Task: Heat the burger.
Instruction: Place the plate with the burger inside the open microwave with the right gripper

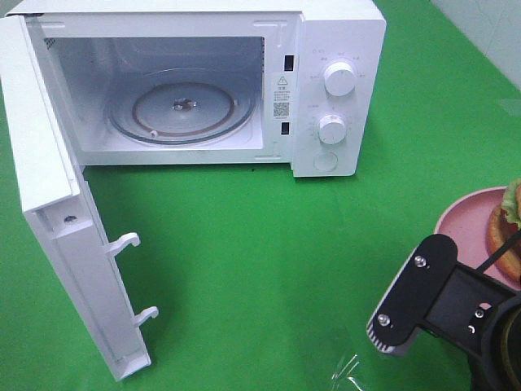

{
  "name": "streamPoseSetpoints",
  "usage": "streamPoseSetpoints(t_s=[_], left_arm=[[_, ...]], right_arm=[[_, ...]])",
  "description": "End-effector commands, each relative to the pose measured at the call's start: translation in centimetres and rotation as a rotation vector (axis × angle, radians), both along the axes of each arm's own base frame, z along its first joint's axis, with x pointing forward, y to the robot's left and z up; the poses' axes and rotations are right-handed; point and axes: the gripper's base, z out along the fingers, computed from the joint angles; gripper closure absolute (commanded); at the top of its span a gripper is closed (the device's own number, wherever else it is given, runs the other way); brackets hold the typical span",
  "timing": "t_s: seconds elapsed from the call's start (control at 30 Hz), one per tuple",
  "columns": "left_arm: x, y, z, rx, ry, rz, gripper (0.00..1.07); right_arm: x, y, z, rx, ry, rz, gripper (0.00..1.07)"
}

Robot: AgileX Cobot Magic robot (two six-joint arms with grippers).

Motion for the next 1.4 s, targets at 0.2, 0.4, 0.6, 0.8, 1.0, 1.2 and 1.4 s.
streamPoseSetpoints(t_s=[0.2, 0.4, 0.6, 0.8, 1.0, 1.2, 1.4], left_arm=[[-0.2, -0.1, 0.0, -0.006, -0.019, -0.005, 0.09], [-0.2, -0.1, 0.0, -0.006, -0.019, -0.005, 0.09], [-0.2, -0.1, 0.0, -0.006, -0.019, -0.005, 0.09], [-0.2, -0.1, 0.0, -0.006, -0.019, -0.005, 0.09], [-0.2, -0.1, 0.0, -0.006, -0.019, -0.005, 0.09], [-0.2, -0.1, 0.0, -0.006, -0.019, -0.005, 0.09], [-0.2, -0.1, 0.0, -0.006, -0.019, -0.005, 0.09]], right_arm=[[-0.5, 0.5, 0.2, -0.045, -0.032, 0.152, 1.07], [-0.2, 0.7, 0.3, -0.059, -0.053, 0.213, 1.06], [0.0, 1.0, 0.4, -0.056, -0.076, 0.279, 1.06], [0.3, 1.1, 0.6, -0.076, -0.105, 0.326, 1.06], [0.5, 1.2, 0.6, -0.091, -0.116, 0.360, 1.06], [0.6, 1.6, 0.6, -0.100, -0.112, 0.458, 1.06], [0.7, 2.1, 0.7, -0.086, -0.137, 0.532, 1.06]])
